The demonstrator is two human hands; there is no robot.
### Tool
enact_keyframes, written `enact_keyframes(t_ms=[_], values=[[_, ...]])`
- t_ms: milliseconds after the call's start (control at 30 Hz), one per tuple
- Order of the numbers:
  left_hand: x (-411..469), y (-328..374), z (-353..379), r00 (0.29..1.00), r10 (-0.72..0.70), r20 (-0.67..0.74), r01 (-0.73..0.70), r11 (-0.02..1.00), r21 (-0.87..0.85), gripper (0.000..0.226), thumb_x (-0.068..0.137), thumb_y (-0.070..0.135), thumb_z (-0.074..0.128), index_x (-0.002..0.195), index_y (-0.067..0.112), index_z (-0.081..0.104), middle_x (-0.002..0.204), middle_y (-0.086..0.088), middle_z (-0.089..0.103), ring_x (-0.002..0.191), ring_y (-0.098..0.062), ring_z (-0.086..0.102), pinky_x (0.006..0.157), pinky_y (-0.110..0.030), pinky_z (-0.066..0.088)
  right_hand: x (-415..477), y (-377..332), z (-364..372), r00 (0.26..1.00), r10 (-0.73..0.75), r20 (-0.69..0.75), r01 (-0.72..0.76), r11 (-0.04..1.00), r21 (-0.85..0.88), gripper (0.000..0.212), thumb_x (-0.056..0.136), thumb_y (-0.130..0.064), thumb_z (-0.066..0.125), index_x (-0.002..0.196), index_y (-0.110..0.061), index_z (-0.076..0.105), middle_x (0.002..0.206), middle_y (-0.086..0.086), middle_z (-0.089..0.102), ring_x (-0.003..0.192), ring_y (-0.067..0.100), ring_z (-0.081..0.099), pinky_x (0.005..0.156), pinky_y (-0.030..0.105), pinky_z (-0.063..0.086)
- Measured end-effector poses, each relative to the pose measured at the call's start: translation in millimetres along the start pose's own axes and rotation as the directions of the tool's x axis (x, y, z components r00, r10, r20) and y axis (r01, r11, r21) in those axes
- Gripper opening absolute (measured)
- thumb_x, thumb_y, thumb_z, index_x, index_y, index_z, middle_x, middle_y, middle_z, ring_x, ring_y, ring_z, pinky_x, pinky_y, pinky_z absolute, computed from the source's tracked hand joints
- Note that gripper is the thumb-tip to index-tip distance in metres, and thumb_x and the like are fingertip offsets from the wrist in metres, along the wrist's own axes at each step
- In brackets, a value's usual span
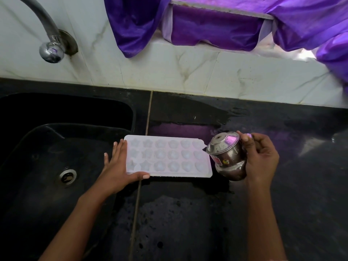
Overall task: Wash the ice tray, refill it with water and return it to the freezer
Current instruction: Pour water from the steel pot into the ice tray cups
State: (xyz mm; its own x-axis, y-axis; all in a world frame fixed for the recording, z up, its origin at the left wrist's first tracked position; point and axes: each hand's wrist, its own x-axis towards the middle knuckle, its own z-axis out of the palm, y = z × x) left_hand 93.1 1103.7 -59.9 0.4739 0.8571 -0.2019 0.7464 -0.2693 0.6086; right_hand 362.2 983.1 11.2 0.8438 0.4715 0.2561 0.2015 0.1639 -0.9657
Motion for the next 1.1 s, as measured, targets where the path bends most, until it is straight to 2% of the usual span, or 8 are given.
enact_keyframes(t_ms=[100,267,400,500,767,933,1100], values=[[0,0,0,1.0,0.003,-0.001,-0.003,1.0,-0.006,0.123,0.066,0.058,0.067,0.146,0.016,-0.017,0.155,0.002,-0.02,0.129,0.001,-0.028,0.111,-0.035,-0.019,-1,-1,0,1.0,-0.006,0.008,0.006,1.0,-0.02,0.02,0.081,-0.008,0.066,0.071,-0.023,0.058,0.059,-0.021,0.066,0.059,-0.007,0.059,0.058,0.008,0.045],[-1,1,-1,1.0,-0.003,0.007,0.003,1.0,-0.011,0.129,0.053,0.068,0.055,0.146,0.016,-0.017,0.155,0.003,-0.02,0.129,0.001,-0.028,0.11,-0.034,-0.02,-2,-3,1,1.0,-0.008,0.009,0.009,1.0,-0.018,0.02,0.081,-0.008,0.066,0.071,-0.022,0.058,0.059,-0.023,0.065,0.059,-0.009,0.059,0.057,0.007,0.045],[0,0,0,1.0,-0.002,-0.001,0.002,1.0,-0.013,0.128,0.054,0.067,0.057,0.146,0.016,-0.016,0.155,0.002,-0.019,0.129,0.001,-0.027,0.111,-0.034,-0.019,-1,-2,0,1.0,-0.007,-0.003,0.007,1.0,-0.01,0.02,0.082,-0.007,0.066,0.071,-0.022,0.058,0.06,-0.022,0.066,0.061,-0.008,0.06,0.059,0.008,0.046],[0,0,1,1.0,0.001,-0.003,-0.001,1.0,-0.018,0.125,0.063,0.06,0.065,0.146,0.016,-0.016,0.156,0.002,-0.019,0.129,0.001,-0.027,0.112,-0.035,-0.019,0,0,0,1.0,0.022,-0.018,-0.022,0.999,0.039,0.017,0.082,-0.007,0.065,0.072,-0.019,0.059,0.064,-0.02,0.068,0.068,-0.004,0.064,0.064,0.011,0.049],[-1,1,0,1.0,-0.007,0.005,0.007,0.999,-0.039,0.13,0.052,0.068,0.057,0.146,0.017,-0.017,0.155,0.003,-0.02,0.128,0.002,-0.029,0.11,-0.034,-0.02,-3,0,9,0.996,0.084,-0.017,-0.081,0.987,0.135,0.012,0.081,-0.009,0.064,0.074,-0.017,0.06,0.069,-0.012,0.071,0.075,0.004,0.066,0.071,0.019,0.053],[-1,0,0,1.0,-0.004,0.006,0.004,0.999,-0.035,0.13,0.052,0.069,0.056,0.146,0.017,-0.018,0.155,0.003,-0.02,0.13,0.0,-0.029,0.11,-0.035,-0.02,-6,-1,13,0.997,0.08,0.006,-0.081,0.992,0.1,0.015,0.081,-0.009,0.066,0.073,-0.021,0.061,0.07,-0.01,0.071,0.078,0.011,0.066,0.075,0.025,0.054],[-1,-1,0,1.0,-0.003,0.006,0.004,0.999,-0.033,0.13,0.052,0.068,0.056,0.146,0.016,-0.018,0.155,0.003,-0.02,0.13,0.0,-0.028,0.111,-0.035,-0.019,-5,-2,17,0.998,0.043,0.04,-0.046,0.997,0.064,0.017,0.08,-0.009,0.067,0.072,-0.022,0.061,0.067,-0.013,0.07,0.074,0.007,0.065,0.07,0.02,0.052]])
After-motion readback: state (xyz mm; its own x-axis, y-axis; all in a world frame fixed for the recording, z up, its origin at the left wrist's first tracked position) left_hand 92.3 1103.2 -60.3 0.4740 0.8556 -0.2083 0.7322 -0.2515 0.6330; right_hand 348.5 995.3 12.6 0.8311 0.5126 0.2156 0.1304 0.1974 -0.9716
